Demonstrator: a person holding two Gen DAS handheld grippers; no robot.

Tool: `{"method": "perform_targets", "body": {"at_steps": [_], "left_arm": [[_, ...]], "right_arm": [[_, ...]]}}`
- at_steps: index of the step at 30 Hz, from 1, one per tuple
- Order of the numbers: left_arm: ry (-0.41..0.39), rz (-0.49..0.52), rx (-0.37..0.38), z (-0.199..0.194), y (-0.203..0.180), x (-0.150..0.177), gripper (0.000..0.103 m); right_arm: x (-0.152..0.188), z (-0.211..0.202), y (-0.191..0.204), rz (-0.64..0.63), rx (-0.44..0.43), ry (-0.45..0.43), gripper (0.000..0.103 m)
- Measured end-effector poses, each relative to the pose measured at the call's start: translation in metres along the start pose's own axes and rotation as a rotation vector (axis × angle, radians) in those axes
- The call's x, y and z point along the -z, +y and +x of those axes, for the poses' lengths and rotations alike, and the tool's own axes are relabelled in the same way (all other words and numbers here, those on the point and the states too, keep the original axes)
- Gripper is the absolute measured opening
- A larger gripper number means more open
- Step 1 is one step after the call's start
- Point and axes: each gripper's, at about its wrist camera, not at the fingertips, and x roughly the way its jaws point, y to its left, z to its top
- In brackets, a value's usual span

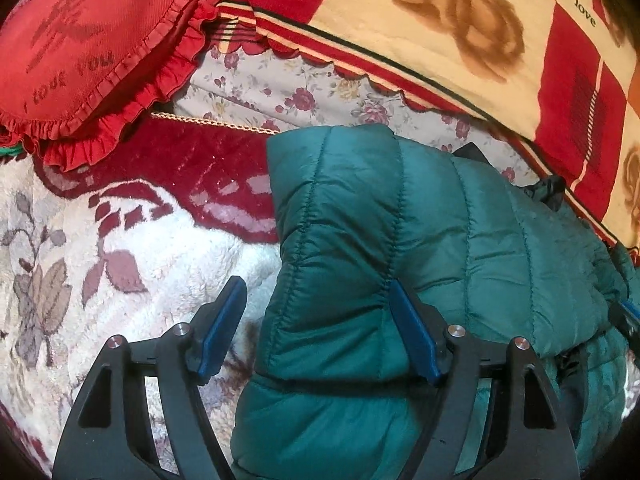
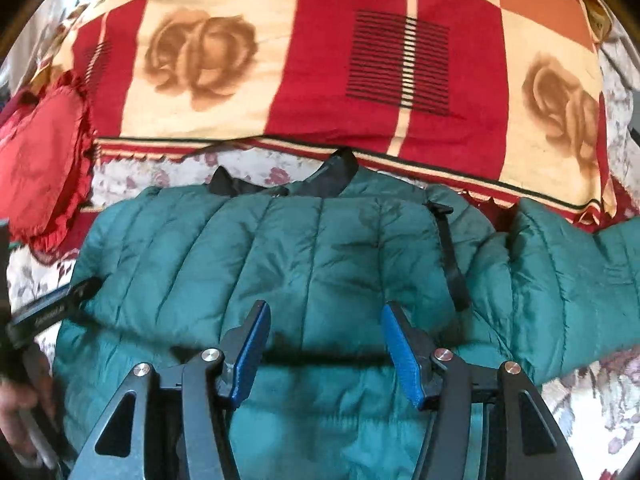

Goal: Fold large clothes

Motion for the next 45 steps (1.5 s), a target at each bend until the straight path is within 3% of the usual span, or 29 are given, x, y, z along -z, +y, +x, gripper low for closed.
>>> {"method": "perform_targets", "body": {"at_steps": [5,7,13,22,25,27,29,37,41,45], "left_arm": [[-0.008,0.009,-0.013,0.001,-0.002,0.001,0.076],[-0.009,0.01,-0.017,0.002,-0.001,0.001,0.078],[-0.015,0.011,-0.022,0.002,-0.001,0.002,0.079],[-0.024,0.024,-0.039,0.001,-0.004,0.003,0.079],[-0.026,0.029,-0.044,0.0,-0.005,0.003,0.079],[-0.025,0.033,-0.042,-0.004,-0.006,0.004,0.079],[-0.029,0.041,-0.045,-0.014,-0.007,0.007,0.078],[-0.092,0.08,0.002,-0.069,-0.026,0.027,0.078],[-0.097,0.087,0.037,-0.088,-0.041,0.039,0.078],[-0.107,0.106,0.043,-0.099,-0.057,0.054,0.078]], "right_arm": [[0.011,0.026,-0.002,-0.013,0.05,0.061,0.055],[0.015,0.039,-0.011,0.031,0.031,0.08,0.056],[0.018,0.03,-0.007,0.016,0.047,0.091,0.056],[0.01,-0.012,-0.002,0.019,0.044,-0.028,0.056],[0.008,0.004,-0.003,0.031,0.072,0.009,0.056],[0.011,0.026,-0.008,0.04,0.104,0.082,0.056],[0.016,0.032,-0.014,0.068,0.086,0.095,0.056],[0.036,-0.022,-0.02,0.062,0.052,0.044,0.057],[0.058,-0.05,-0.023,0.052,0.041,0.019,0.067],[0.079,-0.062,-0.022,0.029,0.033,0.028,0.067]]}}
